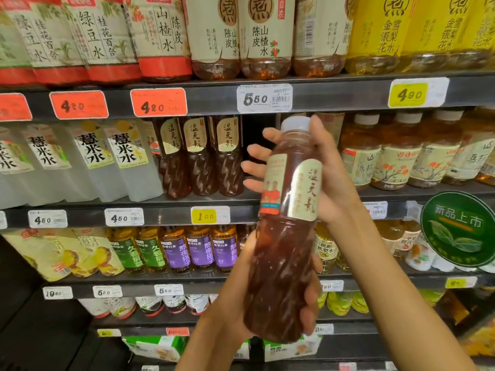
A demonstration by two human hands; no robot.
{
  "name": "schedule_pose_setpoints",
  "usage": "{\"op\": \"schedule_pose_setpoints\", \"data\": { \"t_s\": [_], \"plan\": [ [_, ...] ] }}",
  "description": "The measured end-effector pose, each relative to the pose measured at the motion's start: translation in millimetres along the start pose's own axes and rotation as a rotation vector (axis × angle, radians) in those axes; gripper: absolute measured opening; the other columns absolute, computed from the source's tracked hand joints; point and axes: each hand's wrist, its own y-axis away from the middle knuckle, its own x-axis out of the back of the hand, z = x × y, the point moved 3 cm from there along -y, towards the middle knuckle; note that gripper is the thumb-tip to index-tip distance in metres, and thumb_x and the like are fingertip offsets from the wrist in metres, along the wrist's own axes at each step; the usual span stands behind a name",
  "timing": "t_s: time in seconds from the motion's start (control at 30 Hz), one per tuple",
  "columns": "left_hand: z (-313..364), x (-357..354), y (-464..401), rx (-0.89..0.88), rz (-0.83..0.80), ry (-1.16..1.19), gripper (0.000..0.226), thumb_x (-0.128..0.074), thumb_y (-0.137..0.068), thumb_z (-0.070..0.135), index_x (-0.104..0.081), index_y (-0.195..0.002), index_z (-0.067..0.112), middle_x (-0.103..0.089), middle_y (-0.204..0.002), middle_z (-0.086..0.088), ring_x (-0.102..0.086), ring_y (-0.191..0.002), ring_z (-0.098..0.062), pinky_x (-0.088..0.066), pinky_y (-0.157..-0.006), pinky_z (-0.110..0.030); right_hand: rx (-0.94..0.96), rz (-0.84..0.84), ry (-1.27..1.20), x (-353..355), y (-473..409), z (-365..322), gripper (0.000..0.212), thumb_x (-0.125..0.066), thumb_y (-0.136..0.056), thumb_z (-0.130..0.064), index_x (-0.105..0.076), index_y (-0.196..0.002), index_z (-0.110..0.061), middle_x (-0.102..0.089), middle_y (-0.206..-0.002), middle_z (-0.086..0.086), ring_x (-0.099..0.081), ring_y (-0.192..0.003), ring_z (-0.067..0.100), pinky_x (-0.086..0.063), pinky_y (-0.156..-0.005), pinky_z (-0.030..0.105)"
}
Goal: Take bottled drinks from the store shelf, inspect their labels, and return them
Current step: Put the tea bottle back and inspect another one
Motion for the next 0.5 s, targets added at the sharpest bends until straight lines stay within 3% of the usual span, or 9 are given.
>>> {"op": "schedule_pose_setpoints", "data": {
  "t_s": [0.07,0.13,0.3,0.4,0.5],
  "plan": [
    [-2,-1,0,0.032,-0.016,-0.019,0.061,-0.058,-0.079,0.064,-0.064,-0.099,0.007,-0.07,-0.081,-0.007,-0.068,-0.07,-0.019,-0.055,-0.069,-0.029,0.027,-0.115,-0.08,-9,0,2,0.046,-0.077,-0.072,-0.035,-0.063,-0.102,-0.002,-0.066,-0.092,0.018,-0.068,-0.082,0.033,-0.057,-0.077,0.045],
    [0,-1,-2,0.031,0.031,-0.062,0.063,-0.055,-0.08,0.064,-0.064,-0.099,0.005,-0.07,-0.084,-0.01,-0.068,-0.075,-0.022,-0.056,-0.073,-0.031,0.057,-0.123,-0.001,-14,1,1,0.041,-0.073,-0.077,-0.036,-0.058,-0.099,-0.004,-0.064,-0.086,0.014,-0.065,-0.076,0.026,-0.056,-0.072,0.039],
    [12,22,0,-0.111,0.427,-0.289,0.074,-0.035,-0.08,0.067,-0.063,-0.119,0.011,-0.071,-0.1,-0.015,-0.069,-0.09,-0.027,-0.056,-0.08,-0.037,0.191,0.275,0.546,-13,9,-12,0.031,-0.057,-0.088,-0.04,-0.063,-0.096,-0.01,-0.071,-0.083,0.008,-0.069,-0.071,0.021,-0.056,-0.067,0.033],
    [13,17,1,-0.151,0.464,-0.287,0.076,-0.037,-0.075,0.071,-0.068,-0.108,0.011,-0.07,-0.088,-0.017,-0.067,-0.073,-0.026,-0.056,-0.068,-0.033,0.208,0.394,0.643,-11,12,-15,0.04,-0.062,-0.082,-0.045,-0.062,-0.101,-0.009,-0.074,-0.085,0.008,-0.071,-0.076,0.02,-0.058,-0.07,0.032],
    [8,8,0,-0.103,0.397,-0.147,0.076,-0.033,-0.08,0.072,-0.068,-0.094,0.006,-0.065,-0.074,-0.014,-0.063,-0.059,-0.023,-0.055,-0.059,-0.03,0.157,0.354,0.526,-10,11,-14,0.044,-0.056,-0.087,-0.047,-0.061,-0.105,-0.007,-0.074,-0.088,0.009,-0.07,-0.084,0.022,-0.058,-0.08,0.036]
  ]
}}
